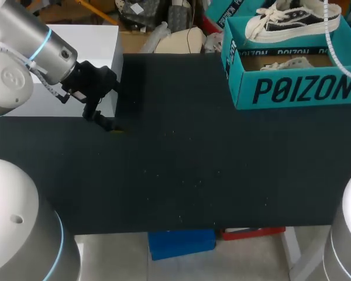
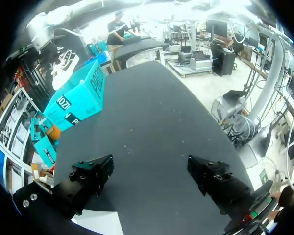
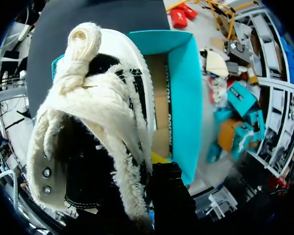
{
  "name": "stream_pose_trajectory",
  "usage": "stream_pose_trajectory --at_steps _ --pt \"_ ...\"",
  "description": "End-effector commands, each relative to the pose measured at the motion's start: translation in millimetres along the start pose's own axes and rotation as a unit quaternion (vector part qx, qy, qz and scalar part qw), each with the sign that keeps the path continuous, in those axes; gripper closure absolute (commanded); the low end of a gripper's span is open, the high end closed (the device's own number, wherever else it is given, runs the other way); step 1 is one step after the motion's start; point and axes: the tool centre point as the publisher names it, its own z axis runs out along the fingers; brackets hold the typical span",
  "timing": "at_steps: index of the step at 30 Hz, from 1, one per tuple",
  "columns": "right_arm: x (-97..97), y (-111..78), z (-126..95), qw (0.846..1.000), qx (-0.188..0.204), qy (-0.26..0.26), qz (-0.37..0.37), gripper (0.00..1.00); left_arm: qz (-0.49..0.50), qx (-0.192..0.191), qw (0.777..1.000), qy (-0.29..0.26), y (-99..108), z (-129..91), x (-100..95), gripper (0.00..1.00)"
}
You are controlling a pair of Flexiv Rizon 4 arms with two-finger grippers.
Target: Take the shoe out of the shoebox, open the shoe tongue, remove and reinsert the insole, then place the shoe into the shoebox
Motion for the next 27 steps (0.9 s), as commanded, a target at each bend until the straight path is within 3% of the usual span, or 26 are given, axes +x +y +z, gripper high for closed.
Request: stream_pose_trajectory --at_steps 1,11,18,27 --pt "-37.6 0.7 29.5 1.000 0.002 0.029 0.011 1.00 0.001 0.000 1.000 -0.002 0.3 0.4 0.9 0.00" --pt "-52.6 3.9 91.9 1.000 -0.005 0.001 0.021 1.00 0.001 0.000 1.000 -0.002 0.3 0.4 0.9 0.00" --pt "-60.9 6.9 129.7 1.000 -0.010 0.013 0.005 1.00 0.001 0.000 1.000 -0.002 0.3 0.4 0.9 0.00" --pt "-68.1 15.2 164.2 0.999 -0.028 0.020 0.002 1.00 0.001 0.000 1.000 -0.002 0.3 0.4 0.9 0.00"
